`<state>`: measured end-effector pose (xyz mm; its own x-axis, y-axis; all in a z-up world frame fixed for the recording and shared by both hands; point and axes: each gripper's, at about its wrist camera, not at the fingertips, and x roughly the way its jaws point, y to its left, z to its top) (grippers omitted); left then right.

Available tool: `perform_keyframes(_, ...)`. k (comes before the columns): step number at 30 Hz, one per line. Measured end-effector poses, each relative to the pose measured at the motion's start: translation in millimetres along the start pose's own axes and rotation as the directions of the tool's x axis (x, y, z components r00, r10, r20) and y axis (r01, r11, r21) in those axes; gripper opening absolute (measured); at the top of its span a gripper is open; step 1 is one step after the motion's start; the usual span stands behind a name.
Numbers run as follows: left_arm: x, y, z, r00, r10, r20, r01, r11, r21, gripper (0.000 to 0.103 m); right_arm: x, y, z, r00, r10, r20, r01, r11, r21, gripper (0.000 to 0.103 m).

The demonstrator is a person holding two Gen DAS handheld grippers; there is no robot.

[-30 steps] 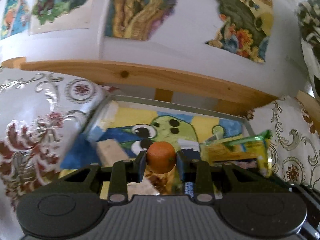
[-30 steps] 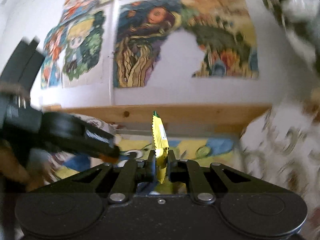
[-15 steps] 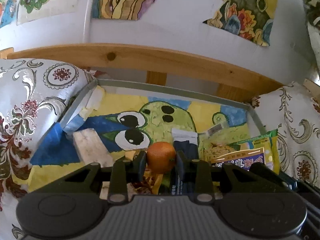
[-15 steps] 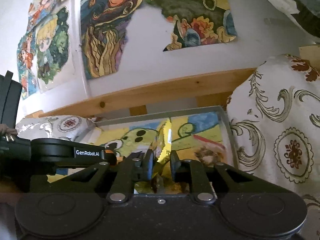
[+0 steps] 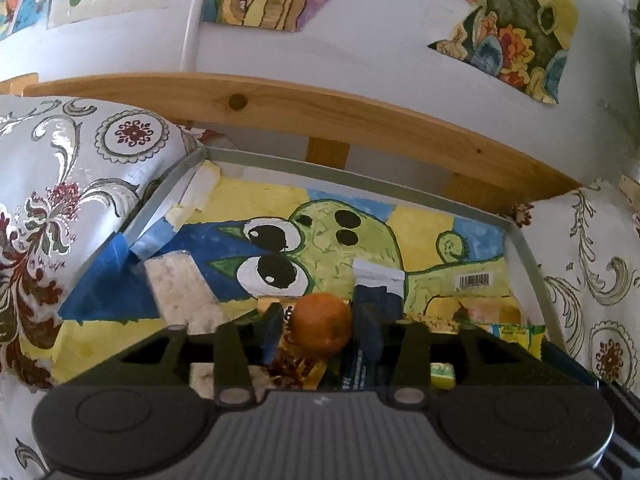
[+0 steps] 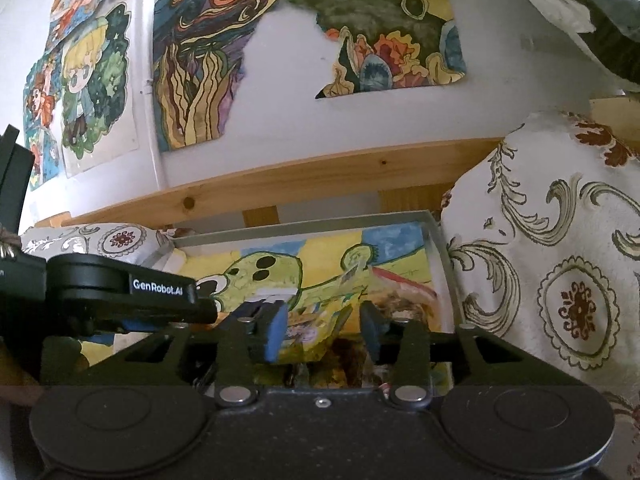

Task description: Organize snacks

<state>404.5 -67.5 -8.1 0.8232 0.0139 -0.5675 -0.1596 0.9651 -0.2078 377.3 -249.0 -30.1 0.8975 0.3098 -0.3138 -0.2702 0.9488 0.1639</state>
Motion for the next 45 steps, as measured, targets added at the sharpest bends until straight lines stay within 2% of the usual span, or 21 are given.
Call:
perform_keyframes(2,-1,2,1,1.0,-0.002,0.006,0.002,1.0,-0.019,0.057,-2,1,1,1.0,-0.004,0.011,0.004,1.0,-0.007,0.055)
perform_keyframes(6,-6,6,1,1.0,0.015,0.024,-0.014,0.999,-0.048,0.078,-8,3,4,0.999,-0.028,0.042,0.029,0.999,-0.027,0.066)
perform_keyframes(11,-17,10,2,0.998,0.03,0.061,-0.026,0.997,-0.07,0.093,-14,4,9,0.997,-0.04,0.065,0.043,0.999,-0.032,0.079)
perform_keyframes(13,-24,13,2,0.996,0.056,0.075,-0.05,0.995,-0.084,0.103,-17,4,12,0.996,-0.043,0.074,0.045,0.999,-0.03,0.085)
perform_keyframes(16,-34,21,1,0.993,0.084,0.081,-0.074,0.989,-0.128,0.103,-23,4,16,0.995,-0.055,0.089,0.057,0.998,-0.021,0.095)
perform_keyframes(22,-56,37,-1,0.988,0.132,0.081,-0.118,0.98,-0.16,0.103,-42,8,25,0.99,-0.058,0.128,0.061,0.998,-0.019,0.102)
perform_keyframes(30,-90,41,-7,0.981,0.16,0.109,-0.146,0.981,-0.128,0.103,-67,18,29,0.988,-0.044,0.148,0.05,0.998,-0.031,0.102)
perform_keyframes(36,-117,45,-20,0.982,0.156,0.108,-0.144,0.983,-0.117,0.103,-90,25,27,0.985,-0.053,0.166,0.058,0.998,-0.025,0.102)
perform_keyframes(45,-159,49,-40,0.976,0.161,0.148,-0.15,0.985,-0.084,0.103,-127,33,21,0.976,-0.059,0.212,0.072,0.996,-0.056,0.102)
